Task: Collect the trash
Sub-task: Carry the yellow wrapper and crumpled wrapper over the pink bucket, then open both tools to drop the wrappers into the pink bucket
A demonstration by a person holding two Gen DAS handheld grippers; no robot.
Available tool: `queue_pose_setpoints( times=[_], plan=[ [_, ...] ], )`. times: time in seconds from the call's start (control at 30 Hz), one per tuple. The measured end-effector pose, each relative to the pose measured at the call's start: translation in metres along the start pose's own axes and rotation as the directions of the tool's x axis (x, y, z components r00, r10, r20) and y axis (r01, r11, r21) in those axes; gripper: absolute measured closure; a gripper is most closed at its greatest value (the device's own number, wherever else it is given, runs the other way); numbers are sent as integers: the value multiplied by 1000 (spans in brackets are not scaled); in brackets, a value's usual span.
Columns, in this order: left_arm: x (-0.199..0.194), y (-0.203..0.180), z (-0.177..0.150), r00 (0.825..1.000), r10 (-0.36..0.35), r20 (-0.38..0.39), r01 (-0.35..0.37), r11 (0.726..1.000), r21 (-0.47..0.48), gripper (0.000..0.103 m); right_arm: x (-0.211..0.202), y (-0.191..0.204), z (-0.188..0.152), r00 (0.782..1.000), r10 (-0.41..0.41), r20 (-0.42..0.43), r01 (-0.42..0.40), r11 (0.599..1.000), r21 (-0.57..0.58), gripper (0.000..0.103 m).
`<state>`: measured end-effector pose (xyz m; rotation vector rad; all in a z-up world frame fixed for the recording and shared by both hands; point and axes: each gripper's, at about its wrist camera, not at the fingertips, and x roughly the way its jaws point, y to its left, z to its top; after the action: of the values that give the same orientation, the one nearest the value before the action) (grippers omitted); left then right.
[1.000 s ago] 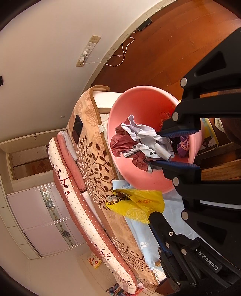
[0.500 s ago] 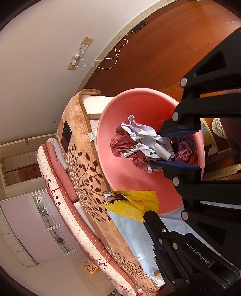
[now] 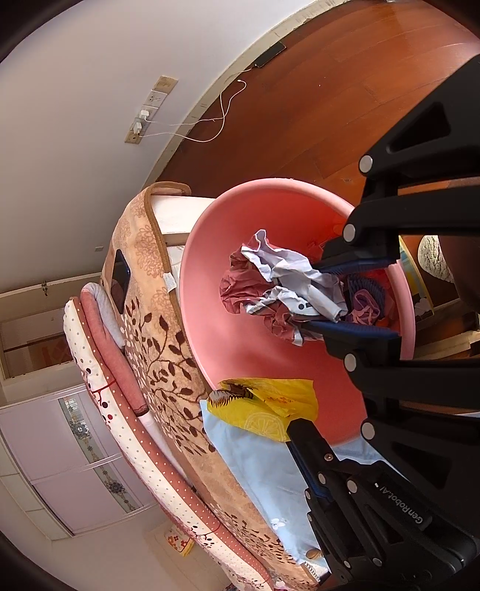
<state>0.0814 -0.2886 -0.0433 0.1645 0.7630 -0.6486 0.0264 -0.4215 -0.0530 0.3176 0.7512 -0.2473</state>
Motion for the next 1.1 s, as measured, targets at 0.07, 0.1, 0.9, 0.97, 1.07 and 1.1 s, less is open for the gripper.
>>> queue_pose_setpoints(
  times=[0.07,0.1,0.9,0.97,1.07,1.1],
  plan=[
    [0,0,0,1000,1,-1,-1,1000,0,95,1,-1,0,1000,-3,-3,3,1000,1,81],
    [1,0,1,1000,1,-4,-2,1000,-1,95,2,-1,0,1000,-3,-4,3,1000,2,81],
    [9,3,2,999,-15,-46,13,999,-36,77,5,-3,-1,1000,-7,-6,7,1000,5,81],
    [9,2,1,999,-14,-46,13,999,-34,76,6,-4,-1,1000,-7,-7,7,1000,6,81],
    [9,2,1,999,-16,-47,15,999,-36,76,6,-4,-1,1000,-8,-6,8,1000,5,81],
    [9,1,1,999,-17,-47,16,999,-36,76,6,-4,-1,1000,-8,-7,8,1000,5,81]
  ],
)
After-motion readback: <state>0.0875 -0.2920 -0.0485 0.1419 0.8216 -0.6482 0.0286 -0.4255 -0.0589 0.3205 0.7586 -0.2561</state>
